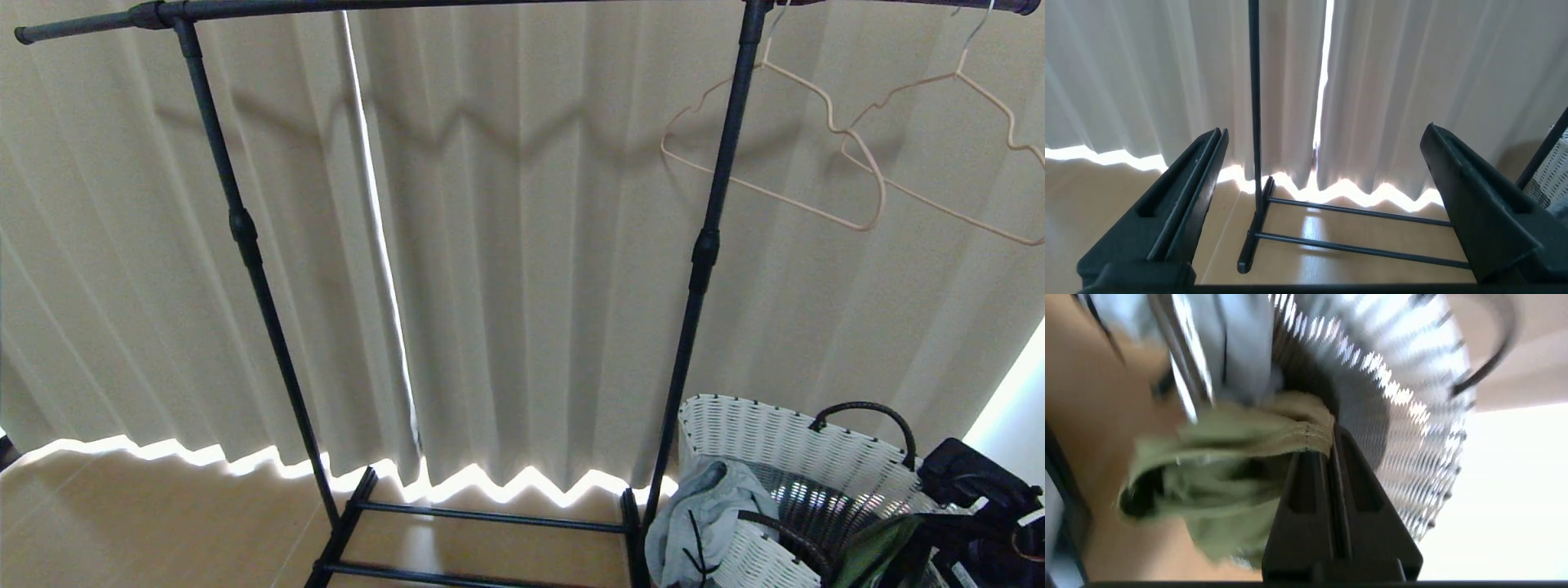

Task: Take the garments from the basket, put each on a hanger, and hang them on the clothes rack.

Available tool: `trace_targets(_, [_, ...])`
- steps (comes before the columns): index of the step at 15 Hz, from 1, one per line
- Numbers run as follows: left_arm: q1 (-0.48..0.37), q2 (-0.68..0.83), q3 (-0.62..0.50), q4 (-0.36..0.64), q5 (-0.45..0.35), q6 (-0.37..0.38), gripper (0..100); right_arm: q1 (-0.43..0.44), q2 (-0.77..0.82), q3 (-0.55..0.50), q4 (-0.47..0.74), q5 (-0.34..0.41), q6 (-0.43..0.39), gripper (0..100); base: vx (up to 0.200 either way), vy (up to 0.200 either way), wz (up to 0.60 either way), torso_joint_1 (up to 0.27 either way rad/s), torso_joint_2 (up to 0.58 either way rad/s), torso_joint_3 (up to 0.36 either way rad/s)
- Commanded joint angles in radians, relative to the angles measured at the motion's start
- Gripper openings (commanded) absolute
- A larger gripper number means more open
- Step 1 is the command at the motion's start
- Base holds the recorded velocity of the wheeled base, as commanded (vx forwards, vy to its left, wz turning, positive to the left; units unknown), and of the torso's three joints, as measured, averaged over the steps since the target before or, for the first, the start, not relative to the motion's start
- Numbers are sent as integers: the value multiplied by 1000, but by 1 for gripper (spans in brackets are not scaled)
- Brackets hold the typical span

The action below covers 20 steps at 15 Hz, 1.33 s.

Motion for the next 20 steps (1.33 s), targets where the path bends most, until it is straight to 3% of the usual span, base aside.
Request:
trace_targets(1, [0, -1, 0, 0, 0, 0, 100, 0, -215, 5, -12, 65, 104, 0, 0, 0, 0, 0, 0, 0])
trace_targets(4, [0, -1, 0, 0, 0, 0, 100, 0, -330, -3, -20, 76, 196, 0, 0, 0, 0, 0, 0, 0])
trace_targets(6, [0, -1, 0, 0, 0, 1, 100, 0, -390, -9, -17, 71, 212, 0, -100, 0, 0, -1, -1, -1])
trace_targets(20, [0, -1, 0, 0, 0, 6, 100, 2, -422, -23, -7, 67, 209, 0, -200, 0, 0, 3, 2, 2])
